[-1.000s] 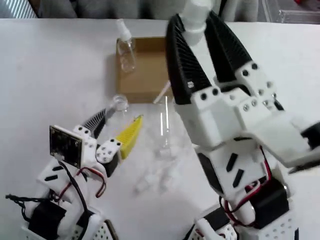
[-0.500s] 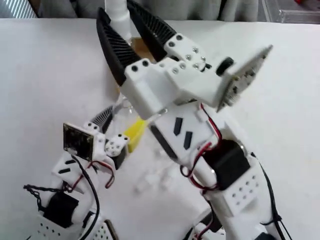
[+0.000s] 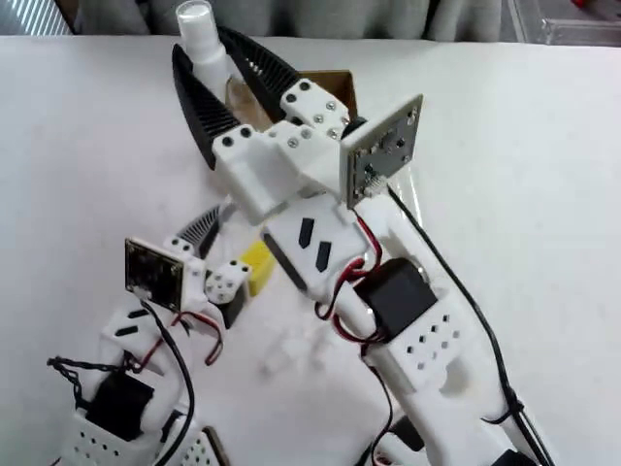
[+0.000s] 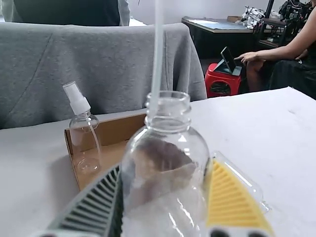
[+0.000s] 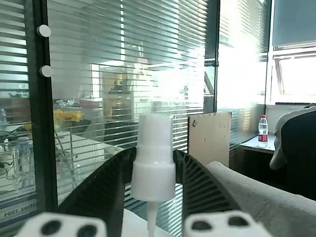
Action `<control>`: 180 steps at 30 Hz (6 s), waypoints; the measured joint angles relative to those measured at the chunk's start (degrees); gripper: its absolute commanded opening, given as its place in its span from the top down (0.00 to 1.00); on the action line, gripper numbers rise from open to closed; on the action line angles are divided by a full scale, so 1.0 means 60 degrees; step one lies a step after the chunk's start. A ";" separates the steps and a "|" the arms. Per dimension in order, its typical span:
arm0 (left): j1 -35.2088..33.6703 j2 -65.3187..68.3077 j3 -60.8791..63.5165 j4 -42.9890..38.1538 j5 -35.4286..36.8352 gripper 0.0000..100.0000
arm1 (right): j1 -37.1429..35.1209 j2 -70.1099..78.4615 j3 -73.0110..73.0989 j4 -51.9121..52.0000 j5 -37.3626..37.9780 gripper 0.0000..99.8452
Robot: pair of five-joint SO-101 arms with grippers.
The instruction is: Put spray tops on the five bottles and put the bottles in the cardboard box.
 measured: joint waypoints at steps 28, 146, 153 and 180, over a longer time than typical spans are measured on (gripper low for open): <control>0.0000 0.0000 0.0176 -0.0029 0.0000 0.97 | 0.1055 -0.0161 0.1363 -0.0894 0.0044 0.99; 0.0000 0.0000 0.0190 -0.0044 0.0000 0.97 | 0.1084 0.1099 -0.2667 0.7927 -0.0777 0.99; -0.0220 0.0000 0.0190 -0.0571 0.0000 0.97 | 0.2374 0.0264 -0.2608 0.7780 -0.0777 0.99; -0.1758 0.5231 -0.5055 -0.0425 0.1260 0.98 | -0.1758 -0.5524 0.6007 0.5392 -0.0747 0.99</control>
